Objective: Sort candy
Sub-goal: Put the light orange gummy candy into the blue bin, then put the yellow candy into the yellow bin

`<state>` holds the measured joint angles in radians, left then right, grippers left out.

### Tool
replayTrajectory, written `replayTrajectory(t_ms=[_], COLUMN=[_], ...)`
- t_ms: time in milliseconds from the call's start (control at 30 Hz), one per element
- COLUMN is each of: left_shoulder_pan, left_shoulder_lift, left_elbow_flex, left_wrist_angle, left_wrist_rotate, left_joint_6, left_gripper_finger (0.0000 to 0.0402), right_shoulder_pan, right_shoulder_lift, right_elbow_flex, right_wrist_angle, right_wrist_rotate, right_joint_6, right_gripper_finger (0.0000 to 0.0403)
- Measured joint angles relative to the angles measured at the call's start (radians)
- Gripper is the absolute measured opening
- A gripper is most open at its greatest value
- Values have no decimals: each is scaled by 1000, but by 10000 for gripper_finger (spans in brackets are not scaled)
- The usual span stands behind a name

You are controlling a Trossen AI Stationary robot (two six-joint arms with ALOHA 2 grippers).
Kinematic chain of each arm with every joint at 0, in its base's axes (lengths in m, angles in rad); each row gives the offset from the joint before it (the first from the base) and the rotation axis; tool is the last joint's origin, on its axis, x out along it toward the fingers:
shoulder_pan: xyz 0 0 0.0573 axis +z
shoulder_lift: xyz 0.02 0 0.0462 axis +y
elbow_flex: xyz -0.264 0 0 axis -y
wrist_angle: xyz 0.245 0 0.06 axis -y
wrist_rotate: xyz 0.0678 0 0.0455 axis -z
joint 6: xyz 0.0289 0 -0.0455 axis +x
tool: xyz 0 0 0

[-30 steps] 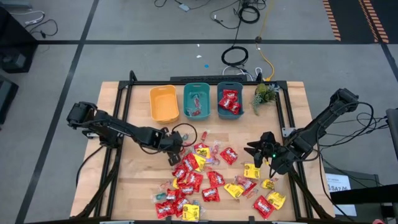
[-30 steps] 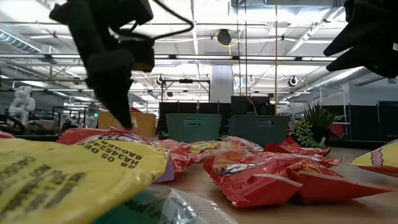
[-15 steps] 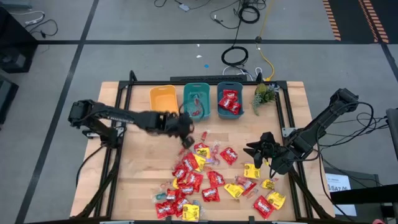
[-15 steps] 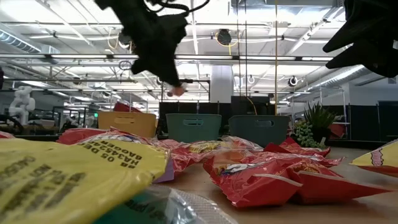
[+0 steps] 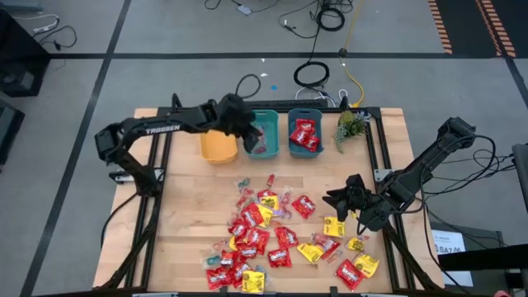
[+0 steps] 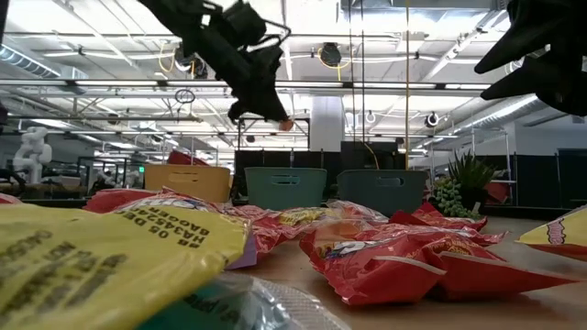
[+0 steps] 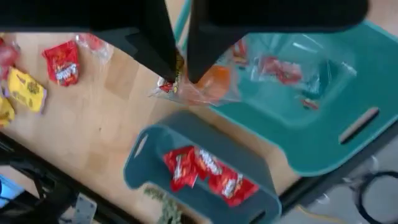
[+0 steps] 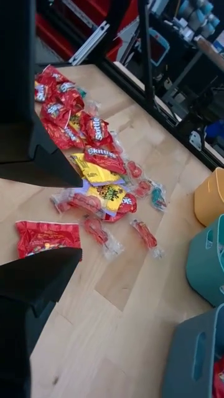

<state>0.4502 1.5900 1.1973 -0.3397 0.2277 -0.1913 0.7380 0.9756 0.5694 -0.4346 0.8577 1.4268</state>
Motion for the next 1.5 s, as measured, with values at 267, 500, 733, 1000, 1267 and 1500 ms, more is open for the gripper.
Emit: replayTrajectory(t_ms=[267,500,733,1000,1267,1500], left_shoulder_pan=[63,66,62,18,-81,-221], left_shoulder_lift=[82,83,82,41,-4,-21], left_elbow_flex=[64,105,162,182,181,181], left_wrist_angle=[-14,-10,-63,-181,-260,-402], left_wrist_rotate=[31,-38,-48,-53,-53,-53], left_joint_6=[129,198,138,65,-34,-92], left_gripper_finger=[133,141,141,141,141,141], right_shoulder_pan=[0,0,0,0,-23,-53], right_shoulder_lift=[0,0,0,0,0,0], right_elbow_flex=[0,0,0,0,0,0], right_wrist_angle=[-1,-2,0,-3,-19,-28], right_wrist_rotate=[0,0,0,-46,-218,-423], right_joint_6=[28,28,28,2,-98,-263], right_gripper_finger=[160,160,160,172,248,293])
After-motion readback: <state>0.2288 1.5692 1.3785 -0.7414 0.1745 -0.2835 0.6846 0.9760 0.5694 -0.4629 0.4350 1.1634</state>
